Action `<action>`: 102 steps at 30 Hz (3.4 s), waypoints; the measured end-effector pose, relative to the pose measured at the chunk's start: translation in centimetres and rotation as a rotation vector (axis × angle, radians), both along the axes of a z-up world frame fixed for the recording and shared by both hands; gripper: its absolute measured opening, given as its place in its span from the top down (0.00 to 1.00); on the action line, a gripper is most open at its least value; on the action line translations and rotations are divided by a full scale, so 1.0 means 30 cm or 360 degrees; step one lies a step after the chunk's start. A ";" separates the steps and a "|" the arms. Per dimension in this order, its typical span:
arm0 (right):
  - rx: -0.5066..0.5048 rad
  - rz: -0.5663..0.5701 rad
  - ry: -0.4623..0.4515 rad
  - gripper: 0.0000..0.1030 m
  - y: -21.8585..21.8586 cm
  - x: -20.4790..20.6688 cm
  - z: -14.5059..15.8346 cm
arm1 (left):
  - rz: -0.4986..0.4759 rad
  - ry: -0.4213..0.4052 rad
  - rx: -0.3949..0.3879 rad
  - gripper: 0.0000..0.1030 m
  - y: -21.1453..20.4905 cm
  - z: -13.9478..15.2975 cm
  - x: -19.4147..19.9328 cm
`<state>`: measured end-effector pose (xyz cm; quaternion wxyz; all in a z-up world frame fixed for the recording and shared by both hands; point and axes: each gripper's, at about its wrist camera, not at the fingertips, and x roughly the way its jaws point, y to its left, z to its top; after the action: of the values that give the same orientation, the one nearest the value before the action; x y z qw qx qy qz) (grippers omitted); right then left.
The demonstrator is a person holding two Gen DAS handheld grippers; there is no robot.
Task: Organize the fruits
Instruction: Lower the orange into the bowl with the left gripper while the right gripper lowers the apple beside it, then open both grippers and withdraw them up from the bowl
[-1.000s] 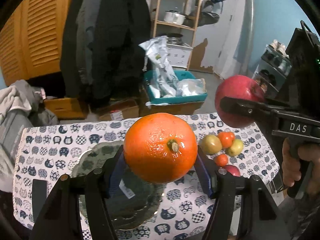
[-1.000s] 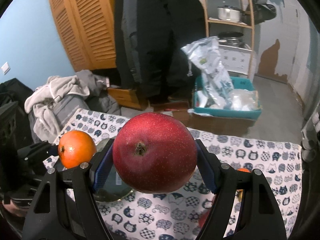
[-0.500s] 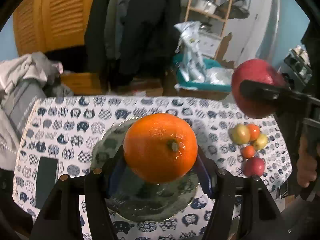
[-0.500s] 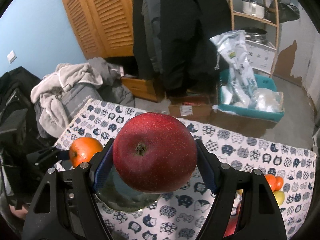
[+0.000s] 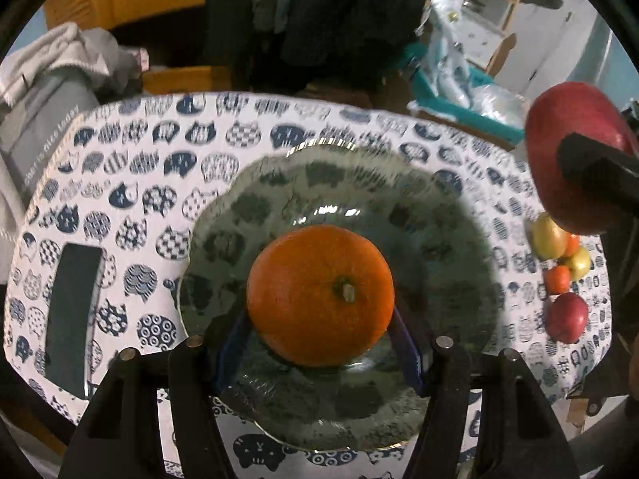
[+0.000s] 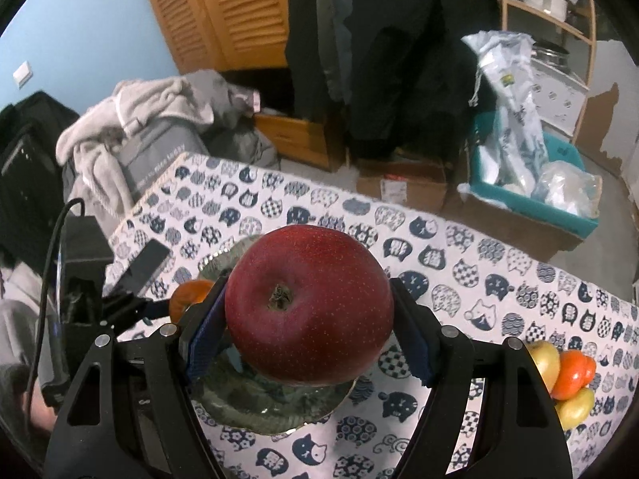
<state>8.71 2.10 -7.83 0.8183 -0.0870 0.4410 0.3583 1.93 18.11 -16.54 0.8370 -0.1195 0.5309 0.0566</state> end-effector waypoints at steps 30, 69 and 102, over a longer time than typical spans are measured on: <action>-0.0134 0.0049 0.0130 0.26 0.075 0.005 -0.164 | 0.0124 0.0114 -0.0029 0.32 0.045 -0.048 -0.012; -0.0246 0.0106 0.0152 0.24 0.080 -0.018 -0.258 | 0.0144 -0.0065 0.0026 0.31 0.056 0.114 -0.062; 0.0133 -0.0313 -0.0365 0.20 -0.381 -0.102 0.312 | -0.0189 -0.0609 0.0105 0.22 -0.264 0.544 -0.084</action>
<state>5.65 -9.33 1.55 0.8973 -0.0495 0.3358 0.2821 -0.60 10.19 -0.22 0.9280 -0.0691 0.3661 0.0008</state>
